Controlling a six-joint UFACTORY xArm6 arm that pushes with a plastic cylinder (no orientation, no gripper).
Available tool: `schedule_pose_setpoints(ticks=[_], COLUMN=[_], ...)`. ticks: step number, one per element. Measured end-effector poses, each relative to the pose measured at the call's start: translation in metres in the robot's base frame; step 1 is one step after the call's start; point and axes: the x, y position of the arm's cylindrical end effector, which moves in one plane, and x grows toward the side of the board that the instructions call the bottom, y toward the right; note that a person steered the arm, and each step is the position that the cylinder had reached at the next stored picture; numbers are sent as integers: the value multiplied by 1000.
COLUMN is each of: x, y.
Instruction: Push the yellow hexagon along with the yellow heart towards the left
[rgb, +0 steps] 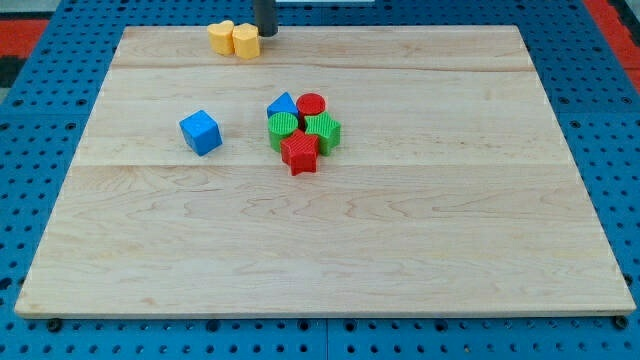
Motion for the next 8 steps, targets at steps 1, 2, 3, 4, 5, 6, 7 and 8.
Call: schedule_pose_setpoints(ticks=[1,2,3,4,5,6,7,8], x=[7,30,33,33,23,12,-4,-5], y=[57,48,6,-42,-65,-71,-60,-66])
